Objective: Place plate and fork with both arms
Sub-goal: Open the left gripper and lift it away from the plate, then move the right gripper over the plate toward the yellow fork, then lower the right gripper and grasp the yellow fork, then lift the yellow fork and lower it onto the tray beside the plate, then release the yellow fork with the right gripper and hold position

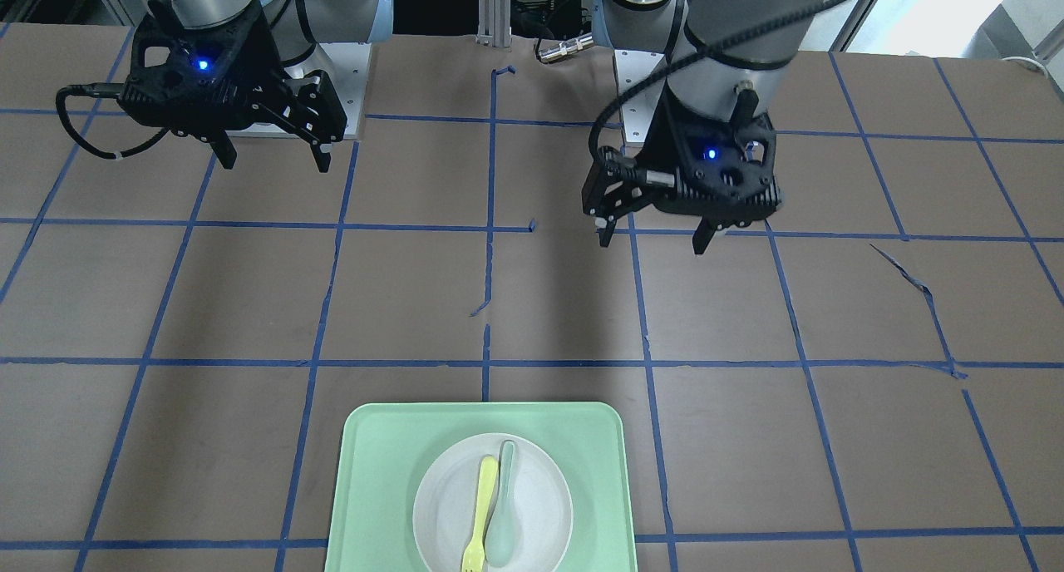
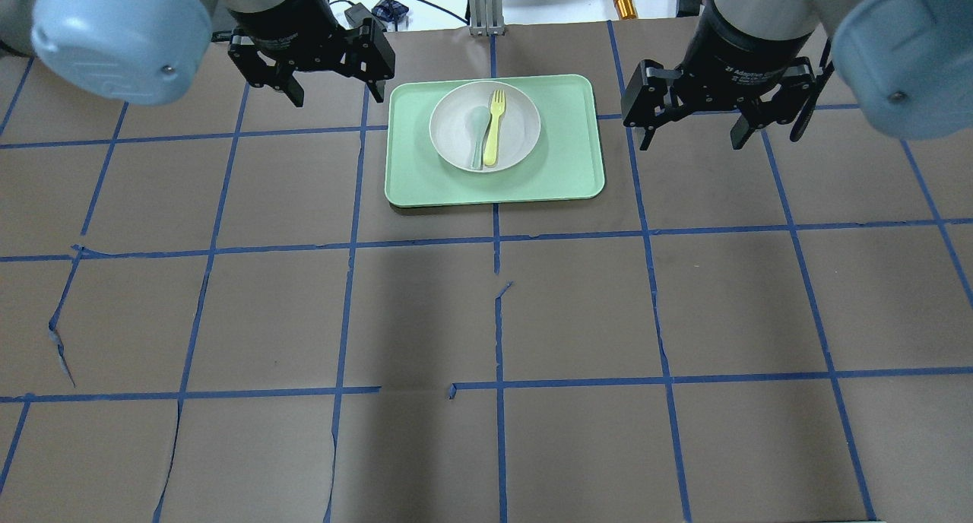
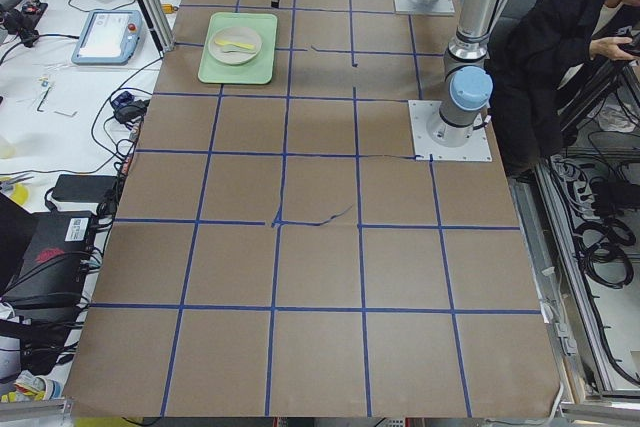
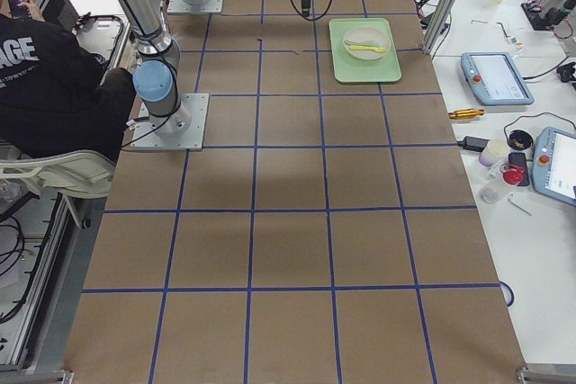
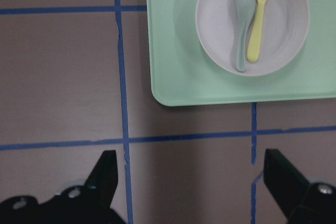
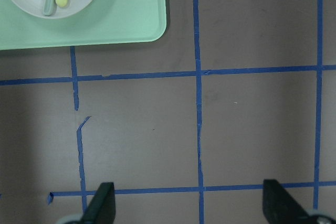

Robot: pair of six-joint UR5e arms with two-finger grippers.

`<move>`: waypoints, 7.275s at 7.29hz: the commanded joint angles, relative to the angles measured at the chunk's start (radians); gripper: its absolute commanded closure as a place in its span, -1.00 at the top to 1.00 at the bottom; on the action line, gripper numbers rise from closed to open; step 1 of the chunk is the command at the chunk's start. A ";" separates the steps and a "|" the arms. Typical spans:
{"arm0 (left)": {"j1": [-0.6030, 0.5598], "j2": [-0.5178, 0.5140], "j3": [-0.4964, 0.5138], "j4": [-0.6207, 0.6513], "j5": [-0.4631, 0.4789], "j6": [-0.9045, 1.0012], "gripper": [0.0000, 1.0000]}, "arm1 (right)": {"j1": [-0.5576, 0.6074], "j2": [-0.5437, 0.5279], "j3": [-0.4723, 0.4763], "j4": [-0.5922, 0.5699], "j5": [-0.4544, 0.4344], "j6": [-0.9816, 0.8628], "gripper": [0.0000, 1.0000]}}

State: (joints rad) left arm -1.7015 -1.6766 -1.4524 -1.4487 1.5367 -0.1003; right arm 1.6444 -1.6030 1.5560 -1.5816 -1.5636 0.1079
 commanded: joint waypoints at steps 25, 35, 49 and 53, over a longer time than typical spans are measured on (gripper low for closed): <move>-0.001 0.090 -0.095 -0.038 0.034 -0.018 1.00 | 0.210 0.890 -0.378 -0.566 0.019 0.150 0.11; -0.003 0.086 -0.100 -0.035 0.034 -0.024 1.00 | 0.077 0.773 -0.357 -0.503 0.008 -0.039 -0.64; -0.003 0.080 -0.108 -0.030 0.034 -0.026 1.00 | 0.046 0.315 -0.149 -0.199 -0.035 -0.048 1.00; -0.006 0.093 -0.130 -0.030 0.034 -0.024 1.00 | -0.015 0.094 -0.093 -0.029 -0.044 -0.053 0.99</move>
State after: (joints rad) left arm -1.7061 -1.5918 -1.5674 -1.4798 1.5718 -0.1254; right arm 1.6369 -1.4602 1.4299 -1.6222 -1.6016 0.0507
